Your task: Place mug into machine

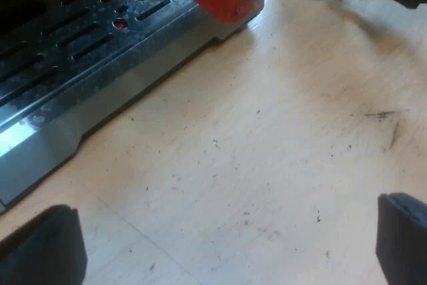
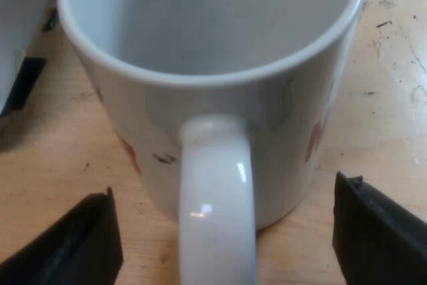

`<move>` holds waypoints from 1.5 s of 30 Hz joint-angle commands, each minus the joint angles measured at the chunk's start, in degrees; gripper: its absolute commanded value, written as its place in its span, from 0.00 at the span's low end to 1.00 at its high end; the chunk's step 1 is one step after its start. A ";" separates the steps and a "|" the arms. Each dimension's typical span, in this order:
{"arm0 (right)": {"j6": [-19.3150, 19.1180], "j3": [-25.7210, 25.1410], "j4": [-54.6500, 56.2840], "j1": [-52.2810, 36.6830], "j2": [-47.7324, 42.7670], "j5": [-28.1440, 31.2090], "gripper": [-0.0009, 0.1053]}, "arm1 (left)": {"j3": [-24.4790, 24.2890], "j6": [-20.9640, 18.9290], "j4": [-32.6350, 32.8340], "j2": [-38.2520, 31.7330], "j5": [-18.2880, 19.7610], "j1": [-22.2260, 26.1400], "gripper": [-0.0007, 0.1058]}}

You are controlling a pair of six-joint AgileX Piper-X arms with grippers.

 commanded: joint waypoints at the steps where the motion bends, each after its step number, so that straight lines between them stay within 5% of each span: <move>1: 0.21 2.25 -2.35 0.01 0.06 0.45 0.36 | 0.03 -0.08 -0.60 0.30 -1.22 -0.19 0.86; 7: 0.21 2.25 -2.23 0.01 0.06 1.80 0.01 | 0.03 -0.08 -0.60 0.41 -1.52 -0.19 0.86; 16: -3.25 -1.89 -1.15 0.01 -1.54 1.47 0.01 | 0.52 7.31 -5.17 0.41 -7.23 -0.19 0.86; 22: -6.34 -8.42 9.79 0.01 -4.74 1.15 0.01 | 4.16 7.49 -13.52 0.41 -9.43 -0.19 0.86; 27: -7.78 -13.62 19.37 0.01 -7.98 -0.41 0.01 | 10.48 7.15 -26.56 0.41 -10.15 -0.19 0.86; 37: -7.94 -15.03 26.32 0.47 -14.94 -4.90 0.01 | 15.46 7.16 -30.47 0.54 -9.98 -0.19 0.86; 45: -9.27 -15.03 30.13 15.15 -24.52 -3.51 0.01 | 15.46 5.40 -32.74 3.56 -8.04 -0.19 0.86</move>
